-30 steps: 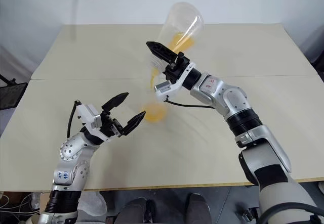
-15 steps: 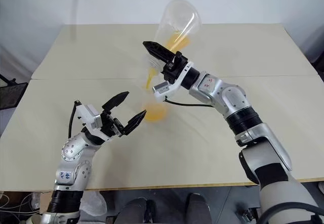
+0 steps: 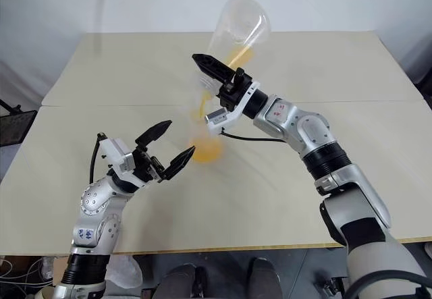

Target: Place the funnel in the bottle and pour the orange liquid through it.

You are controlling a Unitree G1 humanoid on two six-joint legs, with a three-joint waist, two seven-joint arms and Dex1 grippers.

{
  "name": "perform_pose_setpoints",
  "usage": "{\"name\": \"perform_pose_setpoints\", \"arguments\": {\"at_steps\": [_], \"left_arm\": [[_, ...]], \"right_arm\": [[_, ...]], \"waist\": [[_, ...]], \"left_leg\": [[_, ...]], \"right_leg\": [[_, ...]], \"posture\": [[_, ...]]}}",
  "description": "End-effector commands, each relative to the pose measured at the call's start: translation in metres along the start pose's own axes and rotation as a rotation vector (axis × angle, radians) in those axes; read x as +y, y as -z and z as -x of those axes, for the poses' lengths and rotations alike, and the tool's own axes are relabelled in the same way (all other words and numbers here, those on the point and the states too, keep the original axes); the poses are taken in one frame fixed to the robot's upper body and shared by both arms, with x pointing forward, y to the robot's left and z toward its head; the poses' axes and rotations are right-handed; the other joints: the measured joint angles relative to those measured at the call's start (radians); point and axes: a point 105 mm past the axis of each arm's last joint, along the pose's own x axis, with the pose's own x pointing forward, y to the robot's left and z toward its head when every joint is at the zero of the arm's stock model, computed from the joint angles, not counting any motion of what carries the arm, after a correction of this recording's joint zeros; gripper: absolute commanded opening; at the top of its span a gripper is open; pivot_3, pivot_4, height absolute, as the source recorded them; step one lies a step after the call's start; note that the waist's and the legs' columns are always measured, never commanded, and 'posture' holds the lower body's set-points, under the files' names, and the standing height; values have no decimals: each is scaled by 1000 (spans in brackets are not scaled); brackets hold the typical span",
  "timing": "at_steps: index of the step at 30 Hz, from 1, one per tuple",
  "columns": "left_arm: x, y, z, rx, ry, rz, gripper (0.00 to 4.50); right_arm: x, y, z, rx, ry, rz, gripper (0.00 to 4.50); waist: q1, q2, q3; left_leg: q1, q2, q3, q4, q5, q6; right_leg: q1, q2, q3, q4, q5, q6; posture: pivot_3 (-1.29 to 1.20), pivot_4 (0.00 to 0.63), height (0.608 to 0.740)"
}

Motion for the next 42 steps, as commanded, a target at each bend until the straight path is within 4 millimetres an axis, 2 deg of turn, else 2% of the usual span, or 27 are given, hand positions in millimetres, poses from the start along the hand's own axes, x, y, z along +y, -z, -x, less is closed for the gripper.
{"name": "perform_pose_setpoints", "arguments": {"at_steps": [1,20,31,42], "left_arm": [[1,-16,-2,-66,-11,-20,4500],[2,-24,1,-61,-24,-43,4500],[-1,-20,1,-48,-19,-27,4500],[0,-12,10,2,-44,-22,4500]], "right_arm": [[-22,4,-8,-5,72,36,2502],[-26,6,-7,-1,89,68,2502],[-27,4,-8,-9,93,67,2502],[-28,1,-9,-28,99,79,2502]], "waist": [[0,0,0],[0,0,0],[0,0,0],[1,0,0]], "left_leg": [[0,0,0,0,0,0],[0,0,0,0,0,0],[0,0,0,0,0,0],[0,0,0,0,0,0]], "right_leg": [[0,0,0,0,0,0],[0,0,0,0,0,0],[0,0,0,0,0,0],[0,0,0,0,0,0]], "posture": [[0,150,740],[0,150,740],[0,150,740],[0,150,740]]}}
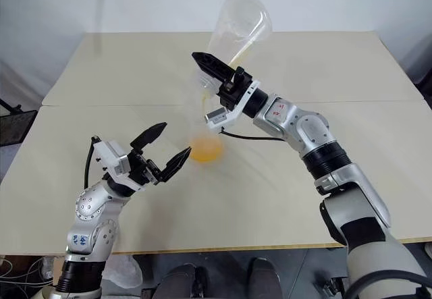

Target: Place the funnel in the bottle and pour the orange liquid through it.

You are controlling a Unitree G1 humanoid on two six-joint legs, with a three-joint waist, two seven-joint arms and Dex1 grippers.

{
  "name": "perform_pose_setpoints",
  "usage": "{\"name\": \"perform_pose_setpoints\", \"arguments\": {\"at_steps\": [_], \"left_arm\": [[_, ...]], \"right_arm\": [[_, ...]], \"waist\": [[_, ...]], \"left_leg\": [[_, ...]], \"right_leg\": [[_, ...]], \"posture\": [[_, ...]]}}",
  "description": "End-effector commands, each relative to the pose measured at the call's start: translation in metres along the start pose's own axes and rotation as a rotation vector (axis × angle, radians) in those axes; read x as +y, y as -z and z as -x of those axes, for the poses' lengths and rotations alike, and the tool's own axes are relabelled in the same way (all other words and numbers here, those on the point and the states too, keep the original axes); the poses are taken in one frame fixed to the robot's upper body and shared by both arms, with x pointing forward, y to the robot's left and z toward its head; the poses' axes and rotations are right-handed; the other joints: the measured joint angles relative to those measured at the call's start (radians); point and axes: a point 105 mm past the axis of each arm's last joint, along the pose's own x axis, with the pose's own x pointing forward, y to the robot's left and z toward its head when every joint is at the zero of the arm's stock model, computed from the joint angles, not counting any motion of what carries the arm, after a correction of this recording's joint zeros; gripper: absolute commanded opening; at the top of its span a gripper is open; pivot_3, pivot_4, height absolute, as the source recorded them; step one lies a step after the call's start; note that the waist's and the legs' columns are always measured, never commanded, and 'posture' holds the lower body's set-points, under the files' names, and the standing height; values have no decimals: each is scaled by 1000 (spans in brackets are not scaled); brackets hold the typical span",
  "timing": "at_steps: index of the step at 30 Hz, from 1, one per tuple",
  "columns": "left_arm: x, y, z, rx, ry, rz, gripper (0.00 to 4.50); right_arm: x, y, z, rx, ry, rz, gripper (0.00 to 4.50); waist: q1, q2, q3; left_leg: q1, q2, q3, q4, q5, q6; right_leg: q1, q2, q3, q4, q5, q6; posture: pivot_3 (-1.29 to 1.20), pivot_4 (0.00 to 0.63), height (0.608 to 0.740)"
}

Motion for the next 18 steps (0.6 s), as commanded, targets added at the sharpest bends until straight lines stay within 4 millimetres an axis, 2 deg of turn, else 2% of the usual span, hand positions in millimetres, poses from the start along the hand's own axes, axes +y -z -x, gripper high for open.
{"name": "perform_pose_setpoints", "arguments": {"at_steps": [1,10,14,18], "left_arm": [[0,-9,2,-15,0,-34,4500],[0,-8,0,-16,2,-30,4500],[0,-8,-1,-17,3,-30,4500],[0,-7,2,-8,2,-28,4500]], "right_arm": [[-26,1,-8,-27,83,52,2502],[-27,-1,-10,-33,90,50,2502],[-25,3,-9,-2,78,-53,2502],[-30,3,-6,8,95,-175,2502]], "waist": [[0,0,0],[0,0,0],[-1,0,0],[-1,0,0]], "left_leg": [[0,0,0,0,0,0],[0,0,0,0,0,0],[0,0,0,0,0,0],[0,0,0,0,0,0]], "right_leg": [[0,0,0,0,0,0],[0,0,0,0,0,0],[0,0,0,0,0,0],[0,0,0,0,0,0]], "posture": [[0,150,740],[0,150,740],[0,150,740],[0,150,740]]}}
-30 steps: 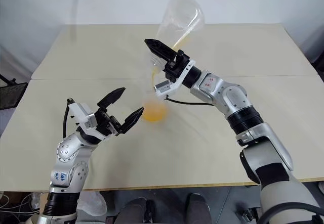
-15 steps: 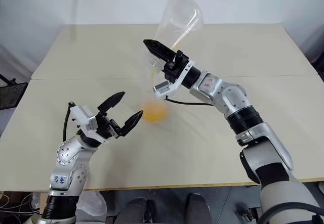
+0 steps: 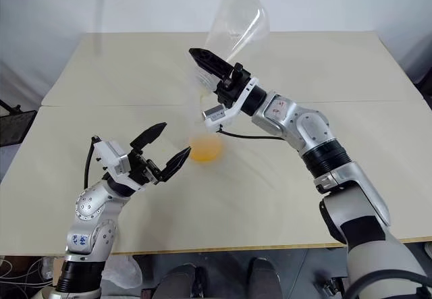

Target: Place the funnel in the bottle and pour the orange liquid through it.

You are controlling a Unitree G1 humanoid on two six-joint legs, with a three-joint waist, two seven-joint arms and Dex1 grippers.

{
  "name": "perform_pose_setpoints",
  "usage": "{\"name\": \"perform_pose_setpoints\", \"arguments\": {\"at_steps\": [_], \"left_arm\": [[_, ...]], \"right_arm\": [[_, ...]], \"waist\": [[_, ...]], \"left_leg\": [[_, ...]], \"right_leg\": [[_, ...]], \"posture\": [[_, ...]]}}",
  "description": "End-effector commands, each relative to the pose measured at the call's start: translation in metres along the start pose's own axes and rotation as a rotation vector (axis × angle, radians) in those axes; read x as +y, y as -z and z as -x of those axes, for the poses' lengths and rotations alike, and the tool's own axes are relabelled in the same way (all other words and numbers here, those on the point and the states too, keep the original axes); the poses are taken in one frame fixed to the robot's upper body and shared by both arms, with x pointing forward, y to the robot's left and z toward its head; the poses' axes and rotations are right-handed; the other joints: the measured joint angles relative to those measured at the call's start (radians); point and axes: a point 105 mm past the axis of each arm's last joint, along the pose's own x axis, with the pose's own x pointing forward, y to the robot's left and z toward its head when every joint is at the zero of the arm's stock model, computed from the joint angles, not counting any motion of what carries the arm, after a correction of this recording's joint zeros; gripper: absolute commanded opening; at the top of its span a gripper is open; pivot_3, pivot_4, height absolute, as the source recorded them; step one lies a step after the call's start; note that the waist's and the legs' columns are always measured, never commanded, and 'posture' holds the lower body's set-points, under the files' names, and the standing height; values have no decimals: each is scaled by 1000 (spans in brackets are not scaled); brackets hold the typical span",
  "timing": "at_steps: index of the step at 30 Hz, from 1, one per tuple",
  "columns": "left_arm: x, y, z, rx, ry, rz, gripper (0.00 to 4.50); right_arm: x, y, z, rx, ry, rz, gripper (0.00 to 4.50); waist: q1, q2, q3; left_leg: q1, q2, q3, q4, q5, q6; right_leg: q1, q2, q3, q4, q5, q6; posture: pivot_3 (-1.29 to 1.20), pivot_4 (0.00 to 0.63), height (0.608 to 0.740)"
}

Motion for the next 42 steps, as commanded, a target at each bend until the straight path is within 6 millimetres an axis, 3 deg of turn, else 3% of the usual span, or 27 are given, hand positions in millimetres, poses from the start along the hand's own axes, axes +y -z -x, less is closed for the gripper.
{"name": "perform_pose_setpoints", "arguments": {"at_steps": [1,5,9,11,12,14,19,22,26,33,38,42], "left_arm": [[0,-8,3,-11,8,-30,4500],[0,-7,5,-1,11,-27,4500],[-1,-7,4,7,25,-21,4500],[-1,-8,4,10,31,-20,4500],[-1,-8,4,14,35,-19,4500],[-1,-7,6,25,42,-16,4500],[-2,-7,8,36,52,-10,4500],[-4,-6,7,41,62,-2,4500],[-5,-7,8,44,71,5,4500],[-7,-7,6,50,100,14,4500],[-7,-9,3,54,124,15,4500],[-5,-10,3,56,134,15,4500]], "right_arm": [[-25,5,-1,24,93,-100,2502],[-30,14,7,79,98,-238,2502],[-33,28,20,160,117,-573,2502],[-47,48,39,233,229,-838,2502],[-49,69,54,322,294,-1011,2502],[-45,95,86,422,348,-1352,2502],[-53,114,146,526,351,-1594,2502],[-46,120,192,698,299,-1588,2502],[-38,119,231,850,285,-1526,2502],[-39,123,287,987,461,-1404,2502],[-48,132,326,1117,592,-1224,2502],[-43,128,349,1171,675,-1265,2502]], "waist": [[0,0,0],[1,0,0],[3,0,0],[6,0,0],[8,0,0],[13,-1,0],[28,-1,0],[35,-1,0],[36,-1,0],[38,-1,0],[40,-1,0],[39,-1,0]], "left_leg": [[0,0,0,0,0,0],[0,0,0,0,0,0],[0,0,-1,0,0,0],[0,0,-2,0,0,0],[0,0,-2,0,0,0],[0,0,-3,0,0,1],[-1,-1,-3,0,-1,2],[-1,-1,-2,0,-1,2],[0,-2,0,0,-1,2],[0,-3,2,0,-1,2],[0,-4,3,0,-1,2],[0,-4,3,0,-1,2]], "right_leg": [[0,0,0,0,0,0],[0,0,0,0,0,0],[2,0,-1,-1,0,0],[2,0,-2,-1,0,0],[2,0,-2,-1,0,0],[3,-1,-2,-1,0,0],[4,-1,-3,-3,0,0],[4,-1,-3,-4,0,0],[4,-1,-2,-6,0,0],[3,0,-1,-6,0,0],[4,0,-1,-6,0,0],[4,0,-1,-6,0,0]], "posture": [[0,150,740],[0,150,740],[0,150,740],[0,150,740],[0,150,740],[0,150,740],[0,150,740],[0,150,740],[0,150,740],[0,150,740],[0,150,740],[0,150,740]]}}
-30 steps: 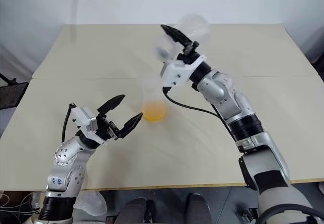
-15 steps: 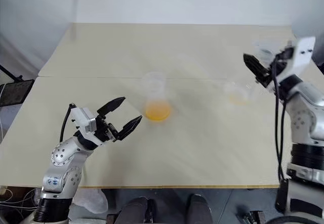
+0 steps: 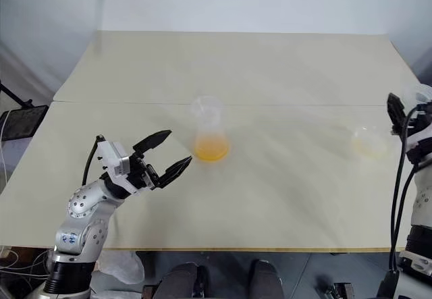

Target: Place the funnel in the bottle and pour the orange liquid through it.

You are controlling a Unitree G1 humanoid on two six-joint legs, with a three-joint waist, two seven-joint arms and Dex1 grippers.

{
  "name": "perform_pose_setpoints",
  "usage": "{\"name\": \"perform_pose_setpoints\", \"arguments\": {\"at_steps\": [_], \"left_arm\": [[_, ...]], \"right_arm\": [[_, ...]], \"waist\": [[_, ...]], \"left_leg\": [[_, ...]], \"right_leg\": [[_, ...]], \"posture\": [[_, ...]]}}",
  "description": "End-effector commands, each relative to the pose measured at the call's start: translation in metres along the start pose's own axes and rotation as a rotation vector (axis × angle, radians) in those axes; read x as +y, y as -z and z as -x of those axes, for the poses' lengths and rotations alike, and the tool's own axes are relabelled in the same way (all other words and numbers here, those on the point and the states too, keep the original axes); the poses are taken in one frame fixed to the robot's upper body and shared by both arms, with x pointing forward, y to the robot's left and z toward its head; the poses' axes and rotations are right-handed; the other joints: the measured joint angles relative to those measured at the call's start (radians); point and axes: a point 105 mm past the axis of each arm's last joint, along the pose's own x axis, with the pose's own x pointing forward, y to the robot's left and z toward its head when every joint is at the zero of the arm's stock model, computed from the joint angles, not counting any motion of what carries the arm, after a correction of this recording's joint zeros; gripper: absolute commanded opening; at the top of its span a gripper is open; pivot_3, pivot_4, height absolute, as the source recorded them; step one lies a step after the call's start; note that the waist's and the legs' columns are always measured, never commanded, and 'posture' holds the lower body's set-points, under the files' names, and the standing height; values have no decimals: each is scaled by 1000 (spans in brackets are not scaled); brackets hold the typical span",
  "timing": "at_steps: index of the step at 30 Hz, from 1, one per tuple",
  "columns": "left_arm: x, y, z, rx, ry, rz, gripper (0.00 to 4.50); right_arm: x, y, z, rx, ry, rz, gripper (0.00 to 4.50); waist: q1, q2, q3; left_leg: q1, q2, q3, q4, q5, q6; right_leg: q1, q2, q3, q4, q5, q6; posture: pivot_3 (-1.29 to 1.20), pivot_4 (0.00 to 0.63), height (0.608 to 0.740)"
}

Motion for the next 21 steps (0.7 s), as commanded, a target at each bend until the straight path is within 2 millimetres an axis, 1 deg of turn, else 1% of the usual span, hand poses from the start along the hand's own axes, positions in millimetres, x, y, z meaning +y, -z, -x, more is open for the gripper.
{"name": "perform_pose_setpoints", "arguments": {"at_steps": [1,4,8,10,14,21], "left_arm": [[-1,-12,-1,-29,29,-25,4500],[0,-12,-2,-26,41,-27,4500],[2,-14,-4,-27,53,-31,4500],[2,-14,-4,-25,57,-33,4500],[3,-14,-2,-19,61,-33,4500],[4,-14,-1,-11,63,-30,4500]], "right_arm": [[-18,0,10,-17,69,-38,2502],[-17,11,15,25,63,-65,2502],[-14,17,20,41,55,-113,2502],[-15,15,22,33,58,-142,3246],[-25,5,25,-15,88,-192,4481],[-26,-28,32,-114,54,-173,4481]], "waist": [[-1,0,0],[-2,0,0],[-2,0,0],[-2,0,0],[-2,0,0],[1,0,0]], "left_leg": [[0,0,0,0,0,0],[0,0,0,0,0,0],[0,0,0,0,0,0],[1,0,-1,0,0,0],[1,0,-1,0,0,0],[1,0,-1,0,0,0]], "right_leg": [[0,0,0,0,0,0],[0,0,0,0,0,0],[0,0,1,0,0,0],[0,1,1,0,0,0],[0,0,1,0,0,0],[0,0,2,0,0,0]], "posture": [[0,150,740],[0,150,740],[0,150,740],[0,150,740],[0,150,740],[0,150,740]]}}
